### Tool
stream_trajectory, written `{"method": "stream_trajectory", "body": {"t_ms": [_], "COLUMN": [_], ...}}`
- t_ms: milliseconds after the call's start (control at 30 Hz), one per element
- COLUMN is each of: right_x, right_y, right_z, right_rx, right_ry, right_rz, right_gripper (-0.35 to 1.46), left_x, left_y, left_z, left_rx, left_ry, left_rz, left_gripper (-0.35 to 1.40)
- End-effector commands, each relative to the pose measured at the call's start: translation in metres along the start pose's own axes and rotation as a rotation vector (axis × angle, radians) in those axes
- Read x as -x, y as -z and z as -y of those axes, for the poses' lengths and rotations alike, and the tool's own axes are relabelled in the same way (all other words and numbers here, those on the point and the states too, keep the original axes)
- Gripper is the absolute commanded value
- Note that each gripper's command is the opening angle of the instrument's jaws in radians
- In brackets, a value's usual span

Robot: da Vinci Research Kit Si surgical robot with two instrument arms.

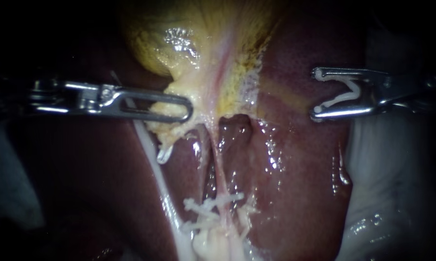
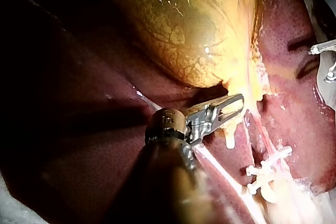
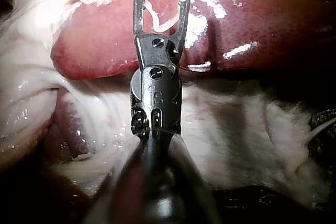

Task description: Clipping second clip right tube

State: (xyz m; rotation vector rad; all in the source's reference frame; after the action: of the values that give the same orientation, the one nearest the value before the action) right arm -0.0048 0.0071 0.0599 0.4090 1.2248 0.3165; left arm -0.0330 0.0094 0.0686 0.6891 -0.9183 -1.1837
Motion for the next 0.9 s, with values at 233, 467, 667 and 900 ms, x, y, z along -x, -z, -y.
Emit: {"method": "stream_trajectory", "body": {"t_ms": [233, 467, 667, 900], "right_x": [0.0, -0.0001, -0.0006, -0.0008], "right_y": [0.0, -0.0002, -0.0014, -0.0039], "right_z": [0.0001, 0.0004, 0.0015, 0.0037], "right_rx": [-0.001, -0.001, -0.017, -0.052], "right_ry": [0.0, 0.0, -0.029, -0.087], "right_rz": [0.0, 0.0, 0.003, 0.033], "right_gripper": [0.48, 0.48, 0.49, 0.48], "left_x": [0.0007, 0.0006, 0.0006, 0.0005], "left_y": [0.0006, 0.0006, 0.0006, 0.0005], "left_z": [0.0003, 0.0004, 0.0004, 0.0005], "left_rx": [0.003, 0.004, 0.005, 0.006], "left_ry": [-0.006, -0.006, -0.005, -0.005], "left_rz": [0.013, 0.014, 0.014, 0.015], "left_gripper": [-0.35, -0.35, -0.35, -0.35]}}
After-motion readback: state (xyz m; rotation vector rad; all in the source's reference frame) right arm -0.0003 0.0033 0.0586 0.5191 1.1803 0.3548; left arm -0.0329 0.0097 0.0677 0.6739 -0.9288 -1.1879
